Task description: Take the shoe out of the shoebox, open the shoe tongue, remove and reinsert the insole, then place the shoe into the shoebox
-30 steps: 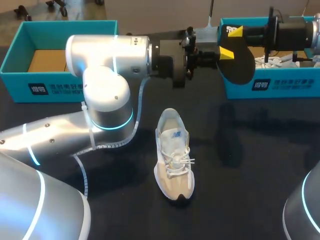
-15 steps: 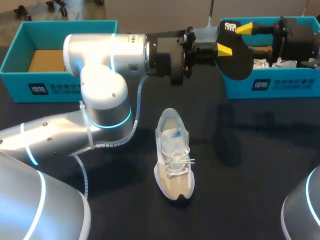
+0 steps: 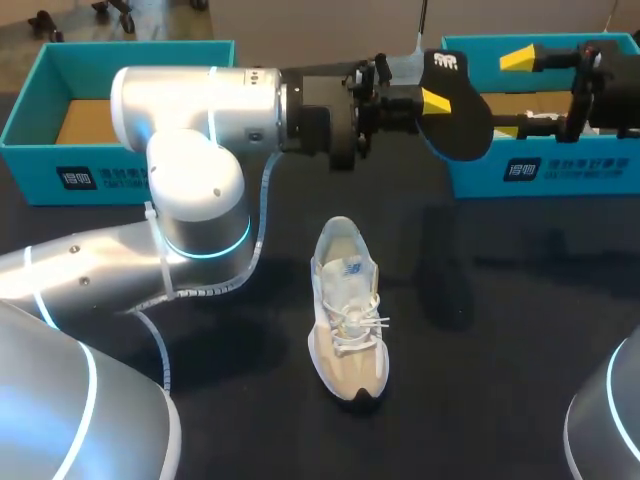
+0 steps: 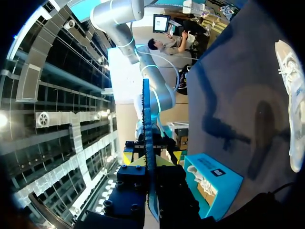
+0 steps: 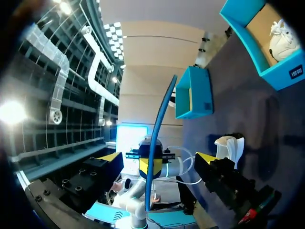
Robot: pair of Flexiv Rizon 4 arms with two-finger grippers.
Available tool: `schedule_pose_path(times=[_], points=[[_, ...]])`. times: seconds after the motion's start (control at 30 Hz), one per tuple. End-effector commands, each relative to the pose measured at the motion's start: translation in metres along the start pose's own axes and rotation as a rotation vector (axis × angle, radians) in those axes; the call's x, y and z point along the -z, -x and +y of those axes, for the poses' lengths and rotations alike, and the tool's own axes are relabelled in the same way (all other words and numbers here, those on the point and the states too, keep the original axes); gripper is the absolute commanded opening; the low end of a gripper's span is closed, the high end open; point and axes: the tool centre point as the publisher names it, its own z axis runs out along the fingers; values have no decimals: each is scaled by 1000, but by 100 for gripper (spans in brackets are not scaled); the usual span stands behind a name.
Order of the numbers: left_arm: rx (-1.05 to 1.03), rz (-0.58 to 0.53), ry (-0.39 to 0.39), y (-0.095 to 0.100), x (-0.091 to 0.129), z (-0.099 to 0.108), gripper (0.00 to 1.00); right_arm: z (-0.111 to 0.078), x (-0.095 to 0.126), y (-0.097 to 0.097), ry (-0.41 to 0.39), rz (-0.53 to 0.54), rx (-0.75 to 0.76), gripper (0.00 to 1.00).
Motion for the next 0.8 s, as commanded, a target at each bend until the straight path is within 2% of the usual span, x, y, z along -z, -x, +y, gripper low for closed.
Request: schedule_pose_path(times=[0.03,0.2,0.27,0.37,0.8], points=[[-1,2,2,0,-1,0,0,0,-2,0,0,-2,0,100],[-1,2,2,0,-1,0,0,0,-2,0,0,-2,0,100],[-1,2,2,0,-1,0,0,-1,3,3,-32,-15,28,100],[-1,2,2,0,-1,0,0,-5,13,8,-75,-23,65,100],[-1,2,2,0,-1,0,0,-8,57,21,-95,-38,18,100]])
